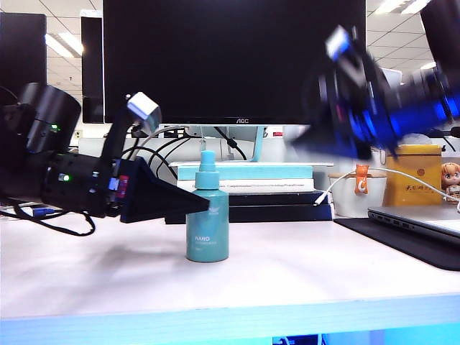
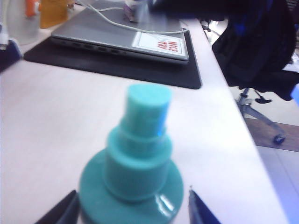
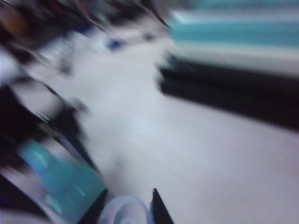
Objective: Pick up the sprayer with the left hand, pick up its lid with the right hand then put the lid on the sprayer.
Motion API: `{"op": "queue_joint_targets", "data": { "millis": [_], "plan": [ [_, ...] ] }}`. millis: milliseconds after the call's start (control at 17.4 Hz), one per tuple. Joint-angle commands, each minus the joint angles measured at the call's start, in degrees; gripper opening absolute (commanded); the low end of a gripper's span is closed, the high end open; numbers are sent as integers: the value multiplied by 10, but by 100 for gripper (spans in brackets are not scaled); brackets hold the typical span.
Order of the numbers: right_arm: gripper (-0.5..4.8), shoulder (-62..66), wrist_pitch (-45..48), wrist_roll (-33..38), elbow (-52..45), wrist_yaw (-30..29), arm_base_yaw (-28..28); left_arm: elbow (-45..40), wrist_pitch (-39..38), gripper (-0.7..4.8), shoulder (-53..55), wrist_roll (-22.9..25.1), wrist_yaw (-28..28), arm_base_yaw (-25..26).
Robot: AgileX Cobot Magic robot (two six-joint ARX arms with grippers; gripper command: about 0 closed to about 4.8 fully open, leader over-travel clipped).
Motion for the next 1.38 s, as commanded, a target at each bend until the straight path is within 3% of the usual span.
{"op": "queue_joint_targets", "data": {
  "millis": [57,345,517,805,1149,1379],
  "plan": [
    [76,-22,-73,35,59,-77,7,5,-1,309,1,17,-14,-34],
    [76,-24,-181,34,104,-123,9,11,-4,309,1,28,-34,-58],
    [76,-23,-200,28,104,-129,33,12,-4,309,2,28,-32,-58],
    [76,-19,-202,-21,114,-64,87,13,-7,309,18,28,10,-58],
    [95,7,-313,-92,186,-49,96,13,-10,309,18,26,17,-58],
    [95,21,-318,-95,190,-47,106,13,-10,309,18,27,17,-58]
  ]
}}
